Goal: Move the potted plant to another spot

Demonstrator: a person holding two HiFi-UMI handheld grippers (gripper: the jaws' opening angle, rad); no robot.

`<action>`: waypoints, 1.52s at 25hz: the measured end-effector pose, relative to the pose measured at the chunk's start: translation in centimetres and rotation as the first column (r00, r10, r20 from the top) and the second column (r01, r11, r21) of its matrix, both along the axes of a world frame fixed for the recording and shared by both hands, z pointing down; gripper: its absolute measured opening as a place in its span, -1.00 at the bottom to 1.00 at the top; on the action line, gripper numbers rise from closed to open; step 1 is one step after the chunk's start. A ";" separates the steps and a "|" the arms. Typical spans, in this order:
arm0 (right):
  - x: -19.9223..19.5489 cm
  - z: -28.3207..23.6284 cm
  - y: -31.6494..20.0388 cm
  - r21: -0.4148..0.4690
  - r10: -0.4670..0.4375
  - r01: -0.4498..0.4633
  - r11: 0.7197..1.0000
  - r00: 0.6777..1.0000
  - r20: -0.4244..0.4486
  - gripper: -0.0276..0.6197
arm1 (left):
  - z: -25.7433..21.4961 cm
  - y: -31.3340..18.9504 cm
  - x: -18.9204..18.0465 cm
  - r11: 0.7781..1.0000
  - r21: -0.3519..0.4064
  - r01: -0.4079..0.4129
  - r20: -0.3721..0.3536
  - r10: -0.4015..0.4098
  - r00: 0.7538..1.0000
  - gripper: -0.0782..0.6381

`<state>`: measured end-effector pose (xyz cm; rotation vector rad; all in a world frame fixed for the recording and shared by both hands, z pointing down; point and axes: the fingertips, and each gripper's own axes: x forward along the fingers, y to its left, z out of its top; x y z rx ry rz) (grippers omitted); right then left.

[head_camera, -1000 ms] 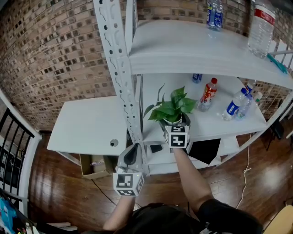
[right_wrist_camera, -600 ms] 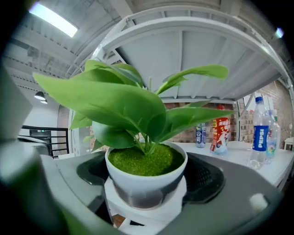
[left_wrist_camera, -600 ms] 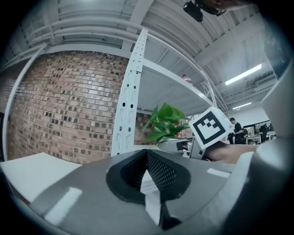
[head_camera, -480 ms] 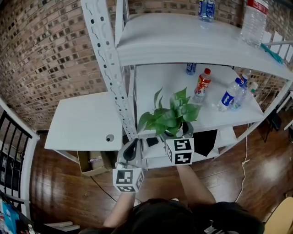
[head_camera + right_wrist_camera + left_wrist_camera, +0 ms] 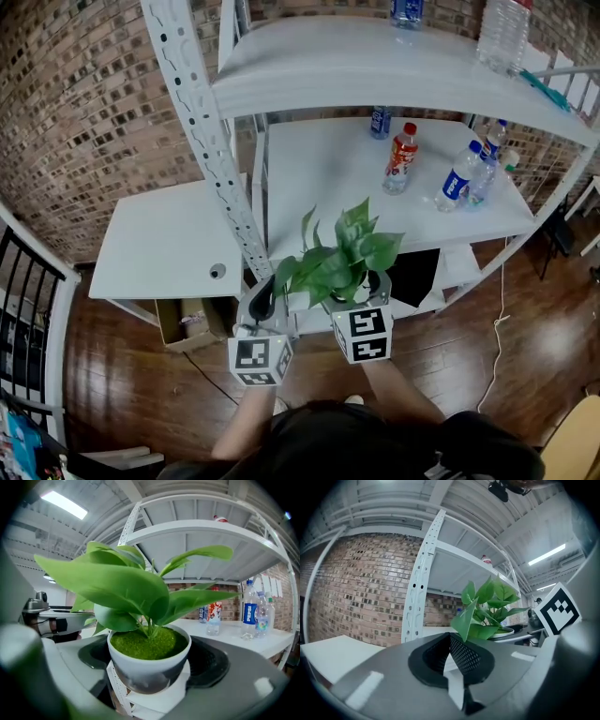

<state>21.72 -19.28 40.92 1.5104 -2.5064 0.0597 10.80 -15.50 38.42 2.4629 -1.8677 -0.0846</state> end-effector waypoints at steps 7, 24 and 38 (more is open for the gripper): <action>0.3 1.2 2.4 -0.001 -0.089 0.089 0.996 0.996 0.008 0.56 | 2.0 0.9 1.8 0.998 -0.013 0.061 0.032 -0.060 0.998 -0.75; -19.0 3.3 4.3 -0.036 -0.252 0.252 0.967 0.968 0.018 0.56 | 2.9 1.1 -18.6 0.973 0.008 0.232 0.035 -0.232 0.972 -0.75; -41.5 13.3 -3.9 -0.013 -0.205 0.205 0.979 0.979 0.013 0.57 | 7.1 1.5 -40.7 0.942 -0.046 0.332 0.003 -0.332 0.943 -0.75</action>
